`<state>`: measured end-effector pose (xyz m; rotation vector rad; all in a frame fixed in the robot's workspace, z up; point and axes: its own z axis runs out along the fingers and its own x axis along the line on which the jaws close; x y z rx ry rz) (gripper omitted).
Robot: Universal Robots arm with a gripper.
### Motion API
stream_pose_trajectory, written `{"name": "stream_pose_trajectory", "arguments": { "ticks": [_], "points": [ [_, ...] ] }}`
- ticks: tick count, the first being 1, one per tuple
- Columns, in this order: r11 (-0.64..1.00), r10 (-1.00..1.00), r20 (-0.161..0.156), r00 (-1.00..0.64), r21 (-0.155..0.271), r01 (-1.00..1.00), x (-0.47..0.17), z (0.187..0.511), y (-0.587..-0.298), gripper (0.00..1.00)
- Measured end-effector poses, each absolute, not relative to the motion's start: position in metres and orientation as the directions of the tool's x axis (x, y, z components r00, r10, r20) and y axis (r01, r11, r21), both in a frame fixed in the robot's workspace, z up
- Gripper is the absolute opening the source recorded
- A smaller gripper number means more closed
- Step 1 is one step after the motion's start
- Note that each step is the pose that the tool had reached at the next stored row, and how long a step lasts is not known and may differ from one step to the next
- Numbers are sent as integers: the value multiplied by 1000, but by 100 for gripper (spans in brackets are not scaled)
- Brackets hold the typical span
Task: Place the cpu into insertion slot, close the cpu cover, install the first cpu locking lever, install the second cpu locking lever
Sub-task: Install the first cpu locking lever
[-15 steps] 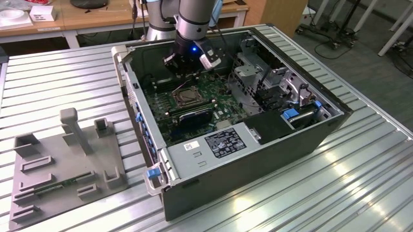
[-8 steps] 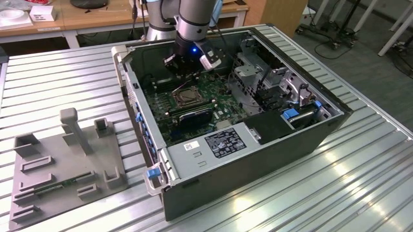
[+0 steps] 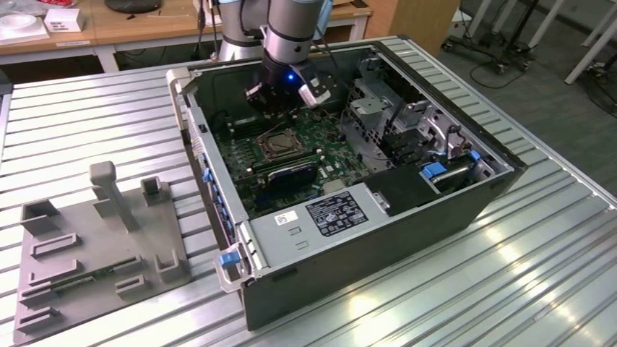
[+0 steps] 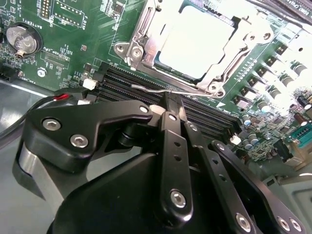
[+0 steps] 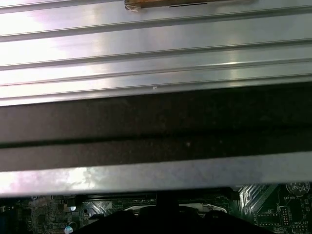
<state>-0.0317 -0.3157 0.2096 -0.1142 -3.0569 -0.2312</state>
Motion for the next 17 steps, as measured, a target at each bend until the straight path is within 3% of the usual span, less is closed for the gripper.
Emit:
{"name": "stream_pose_trajectory", "arguments": {
  "ticks": [17],
  "points": [
    [986,69,79,-994,147,80,-32,202,-317,11]
  ]
}}
